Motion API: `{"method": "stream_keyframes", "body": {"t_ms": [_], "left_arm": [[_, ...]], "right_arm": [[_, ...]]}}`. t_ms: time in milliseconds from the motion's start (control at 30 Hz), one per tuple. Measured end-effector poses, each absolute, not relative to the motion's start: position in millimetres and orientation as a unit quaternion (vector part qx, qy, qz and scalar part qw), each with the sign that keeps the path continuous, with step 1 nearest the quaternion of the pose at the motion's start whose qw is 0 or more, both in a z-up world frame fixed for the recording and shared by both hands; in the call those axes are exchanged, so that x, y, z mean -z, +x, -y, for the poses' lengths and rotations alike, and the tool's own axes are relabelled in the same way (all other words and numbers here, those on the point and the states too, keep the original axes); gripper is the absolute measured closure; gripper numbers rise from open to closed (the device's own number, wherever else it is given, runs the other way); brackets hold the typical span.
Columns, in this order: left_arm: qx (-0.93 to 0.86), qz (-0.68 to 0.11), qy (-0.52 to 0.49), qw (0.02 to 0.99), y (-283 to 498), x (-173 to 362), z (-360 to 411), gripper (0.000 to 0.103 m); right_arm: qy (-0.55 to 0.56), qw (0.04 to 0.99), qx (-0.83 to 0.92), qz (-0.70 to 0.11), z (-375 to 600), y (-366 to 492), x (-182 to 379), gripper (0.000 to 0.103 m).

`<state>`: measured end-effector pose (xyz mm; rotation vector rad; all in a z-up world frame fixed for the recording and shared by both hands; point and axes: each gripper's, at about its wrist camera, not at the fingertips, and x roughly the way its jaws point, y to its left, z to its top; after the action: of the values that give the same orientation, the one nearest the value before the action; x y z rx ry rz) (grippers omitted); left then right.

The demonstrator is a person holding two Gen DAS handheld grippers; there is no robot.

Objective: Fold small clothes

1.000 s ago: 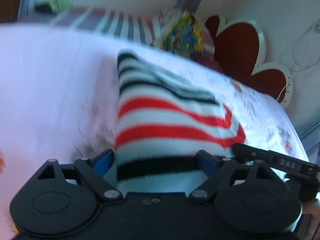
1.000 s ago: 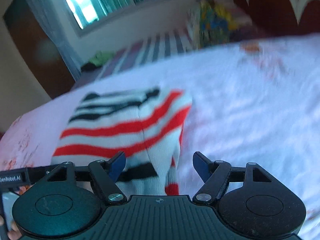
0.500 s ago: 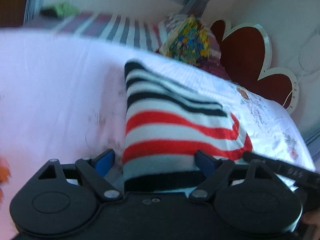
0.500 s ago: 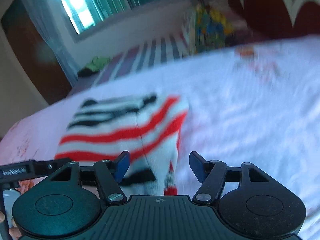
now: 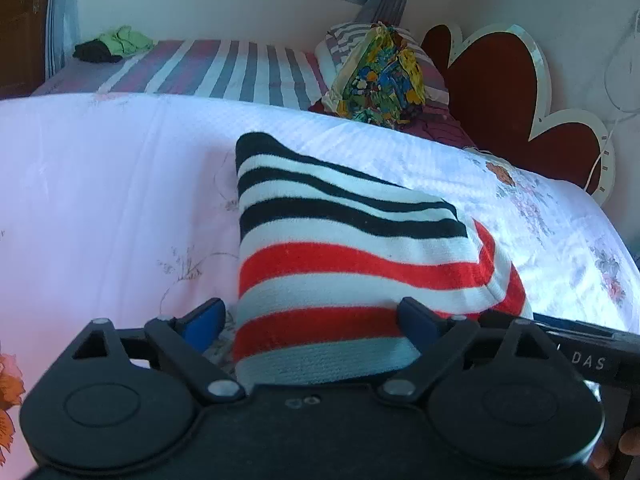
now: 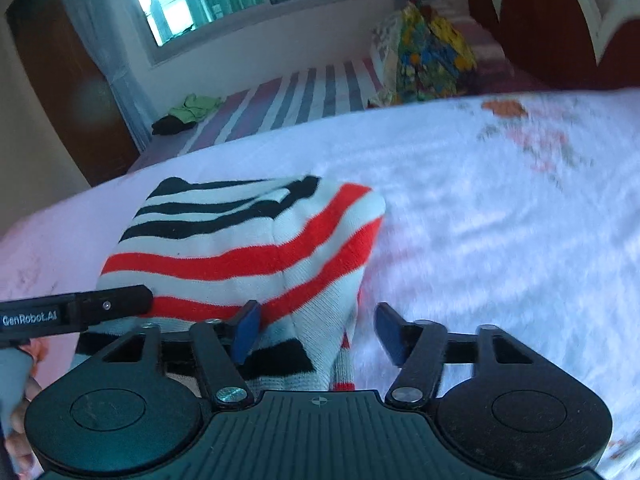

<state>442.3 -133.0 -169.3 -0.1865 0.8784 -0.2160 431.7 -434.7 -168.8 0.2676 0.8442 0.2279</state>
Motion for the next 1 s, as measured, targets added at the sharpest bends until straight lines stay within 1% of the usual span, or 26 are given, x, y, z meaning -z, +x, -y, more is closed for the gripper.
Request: {"method": "stream_keyframes", "body": {"t_ms": [33,67,200,300,333,367,400,433,567,600,633,700,733,767,800,833,867,900,933,967,1000], "left_arm": [[0.104,-0.425,-0.091,0.895,442.4,169.7,131.9,0.007],[0.105,-0.426,-0.094,0.894,442.2,170.3,130.6,0.007],[0.109,-0.43,-0.107,0.89,440.8,174.1,128.1,0.007],[0.109,-0.436,-0.126,0.884,439.6,178.3,126.9,0.009],[0.112,-0.44,-0.135,0.881,439.4,179.8,126.0,0.01],[0.114,-0.444,-0.145,0.877,438.3,181.1,125.9,0.013],[0.118,-0.447,-0.155,0.873,437.2,182.0,126.0,0.016],[0.114,-0.448,-0.16,0.872,435.9,181.9,126.3,0.017],[0.117,-0.447,-0.176,0.869,431.5,178.5,121.8,0.026],[0.118,-0.444,-0.18,0.87,431.0,179.2,120.3,0.026],[0.119,-0.442,-0.173,0.872,431.6,182.1,120.8,0.026],[0.12,-0.448,-0.179,0.868,434.5,189.9,122.7,0.019],[0.118,-0.451,-0.187,0.865,436.2,191.1,123.8,0.019],[0.114,-0.454,-0.186,0.864,437.1,188.9,127.5,0.02],[0.111,-0.454,-0.182,0.865,436.3,186.1,131.4,0.02],[0.109,-0.452,-0.177,0.867,434.5,183.7,133.5,0.025],[0.11,-0.45,-0.173,0.869,432.0,181.0,134.0,0.032],[0.113,-0.447,-0.175,0.87,429.3,177.9,131.6,0.038],[0.117,-0.446,-0.181,0.869,427.3,174.6,128.2,0.046],[0.121,-0.445,-0.188,0.867,425.8,171.1,123.9,0.051],[0.125,-0.444,-0.196,0.866,424.2,167.8,119.6,0.052]], "right_arm": [[0.125,0.899,-0.103,-0.408,436.4,431.3,170.7,0.018],[0.122,0.899,-0.102,-0.408,437.7,430.2,172.2,0.018],[0.164,0.886,-0.119,-0.418,447.8,431.3,182.9,0.018],[0.169,0.883,-0.126,-0.42,447.8,428.7,180.6,0.019],[0.169,0.881,-0.129,-0.422,445.7,428.1,179.3,0.025],[0.17,0.88,-0.133,-0.423,443.8,427.2,177.8,0.03],[0.181,0.875,-0.144,-0.425,444.0,427.3,177.5,0.046],[0.201,0.867,-0.155,-0.429,445.8,427.4,177.9,0.056],[0.207,0.865,-0.157,-0.428,445.8,427.1,176.5,0.059],[0.203,0.867,-0.158,-0.426,444.4,427.5,177.9,0.059],[0.203,0.868,-0.156,-0.425,443.5,428.3,180.7,0.054],[0.212,0.867,-0.159,-0.422,442.9,431.0,184.6,0.051],[0.206,0.868,-0.16,-0.423,441.1,431.7,183.9,0.051],[0.206,0.867,-0.157,-0.427,440.1,432.0,182.6,0.053],[0.208,0.865,-0.156,-0.43,439.3,431.4,180.0,0.061],[0.209,0.865,-0.157,-0.429,439.2,429.5,176.2,0.067],[0.211,0.865,-0.158,-0.427,440.0,427.3,173.0,0.068],[0.221,0.865,-0.16,-0.422,441.8,424.1,169.3,0.069],[0.233,0.864,-0.162,-0.417,443.5,421.0,165.8,0.07],[0.244,0.862,-0.166,-0.411,444.4,418.0,161.9,0.07],[0.251,0.862,-0.17,-0.405,443.8,414.9,156.5,0.07]]}}
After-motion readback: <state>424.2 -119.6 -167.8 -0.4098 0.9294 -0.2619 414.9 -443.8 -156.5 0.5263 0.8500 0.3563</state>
